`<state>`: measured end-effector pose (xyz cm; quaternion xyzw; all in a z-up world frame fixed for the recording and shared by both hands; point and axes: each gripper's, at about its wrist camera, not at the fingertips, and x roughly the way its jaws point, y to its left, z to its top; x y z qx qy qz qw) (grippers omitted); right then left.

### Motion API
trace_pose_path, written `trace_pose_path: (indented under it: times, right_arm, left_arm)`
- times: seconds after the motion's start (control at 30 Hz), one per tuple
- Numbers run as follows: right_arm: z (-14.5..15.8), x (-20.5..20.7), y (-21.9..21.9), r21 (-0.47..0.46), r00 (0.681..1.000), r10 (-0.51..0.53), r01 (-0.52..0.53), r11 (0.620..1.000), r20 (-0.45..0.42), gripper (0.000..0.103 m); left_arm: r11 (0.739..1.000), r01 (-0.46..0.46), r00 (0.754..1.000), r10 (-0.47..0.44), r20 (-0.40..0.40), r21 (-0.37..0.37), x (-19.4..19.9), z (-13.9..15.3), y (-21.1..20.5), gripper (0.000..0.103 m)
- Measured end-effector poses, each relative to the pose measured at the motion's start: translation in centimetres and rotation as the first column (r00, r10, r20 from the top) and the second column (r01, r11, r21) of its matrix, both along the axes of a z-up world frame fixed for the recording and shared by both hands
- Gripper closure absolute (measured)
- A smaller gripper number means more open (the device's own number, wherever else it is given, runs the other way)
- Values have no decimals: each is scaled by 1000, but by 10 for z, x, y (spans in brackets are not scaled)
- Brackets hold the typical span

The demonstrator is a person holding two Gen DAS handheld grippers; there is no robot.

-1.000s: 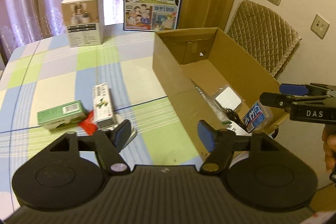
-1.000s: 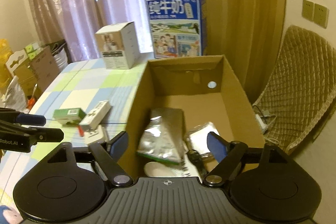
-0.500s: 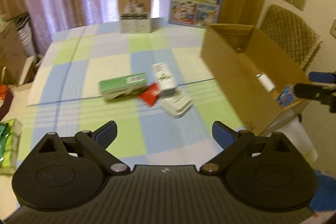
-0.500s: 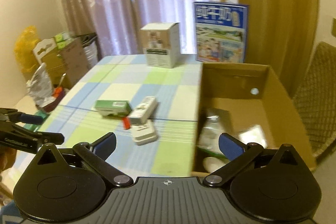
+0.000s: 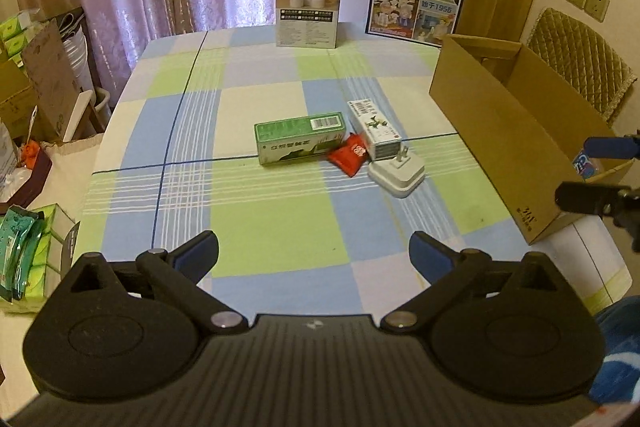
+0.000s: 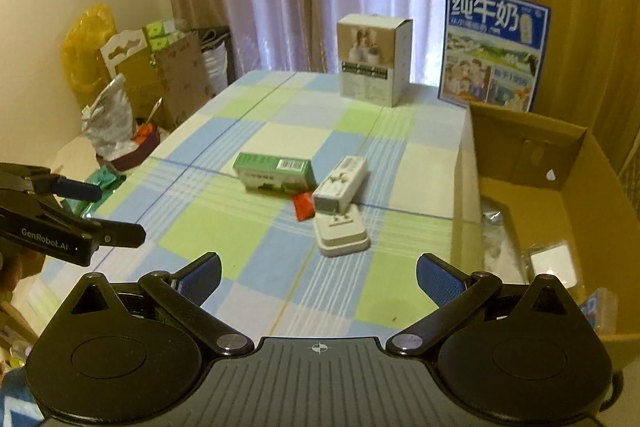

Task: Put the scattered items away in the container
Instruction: 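Withdraw both tools from the box back over the table items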

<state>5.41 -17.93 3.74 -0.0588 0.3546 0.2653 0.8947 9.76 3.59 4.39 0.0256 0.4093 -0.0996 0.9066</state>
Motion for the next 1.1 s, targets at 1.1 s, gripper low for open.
trace_pose_path:
  times: [1.1]
  right_arm:
    - [-68, 67, 41, -70, 997, 39, -44, 997, -69, 2]
  left_arm:
    - [984, 157, 986, -152, -64, 87, 44, -51, 13, 3]
